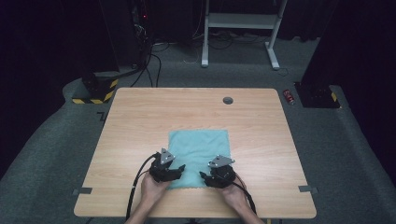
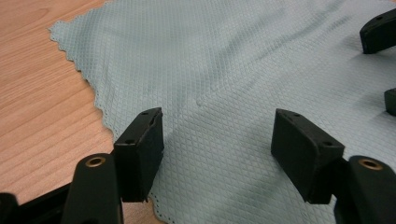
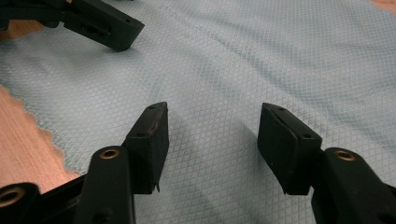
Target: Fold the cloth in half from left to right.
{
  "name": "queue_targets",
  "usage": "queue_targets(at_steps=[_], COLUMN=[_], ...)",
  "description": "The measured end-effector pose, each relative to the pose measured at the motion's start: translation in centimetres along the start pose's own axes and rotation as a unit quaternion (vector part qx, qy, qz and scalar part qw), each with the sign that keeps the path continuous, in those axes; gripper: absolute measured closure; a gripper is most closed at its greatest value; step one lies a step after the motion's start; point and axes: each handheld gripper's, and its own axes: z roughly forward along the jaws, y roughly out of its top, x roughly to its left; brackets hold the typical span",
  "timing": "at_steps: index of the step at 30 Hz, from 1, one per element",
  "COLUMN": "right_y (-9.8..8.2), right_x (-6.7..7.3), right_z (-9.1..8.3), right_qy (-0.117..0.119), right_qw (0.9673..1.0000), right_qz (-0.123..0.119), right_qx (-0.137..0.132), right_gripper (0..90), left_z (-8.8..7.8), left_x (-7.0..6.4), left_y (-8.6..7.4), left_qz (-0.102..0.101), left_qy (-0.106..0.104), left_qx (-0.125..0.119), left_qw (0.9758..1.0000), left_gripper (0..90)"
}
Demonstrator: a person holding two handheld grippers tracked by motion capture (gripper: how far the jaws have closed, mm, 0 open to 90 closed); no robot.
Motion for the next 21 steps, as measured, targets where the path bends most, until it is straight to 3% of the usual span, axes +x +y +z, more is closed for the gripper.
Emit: queue_targets(at_steps=[5, 7, 13, 21], right_y=[0.1, 0.3, 0.9, 1.4], right_x=[0.1, 0.4, 1.1, 2.2], right_z=[-0.1, -0.1, 0.2, 1.0], right_qy=[0.017, 0.021, 0.041, 0.056], right_qw=[0.9998, 0.9998, 0.9991, 0.9982], right_qz=[0.013, 0.004, -0.001, -0.004], right_qx=[-0.006, -0.005, -0.012, -0.022], right_gripper=[50.3, 52.3, 55.4, 57.4], left_z=[-0.2, -0.4, -0.4, 0.8], left_x=[0.6, 1.0, 3.2, 5.9], left_y=[0.4, 0.8, 2.4, 4.3], left_qz=[-0.020, -0.026, -0.056, -0.072], left_qy=[-0.005, 0.001, 0.001, 0.019], left_qx=[-0.001, -0.005, -0.007, -0.002], left_qw=[0.9998, 0.9996, 0.9984, 0.9972], left_gripper=[35.7, 35.7, 36.8, 37.6])
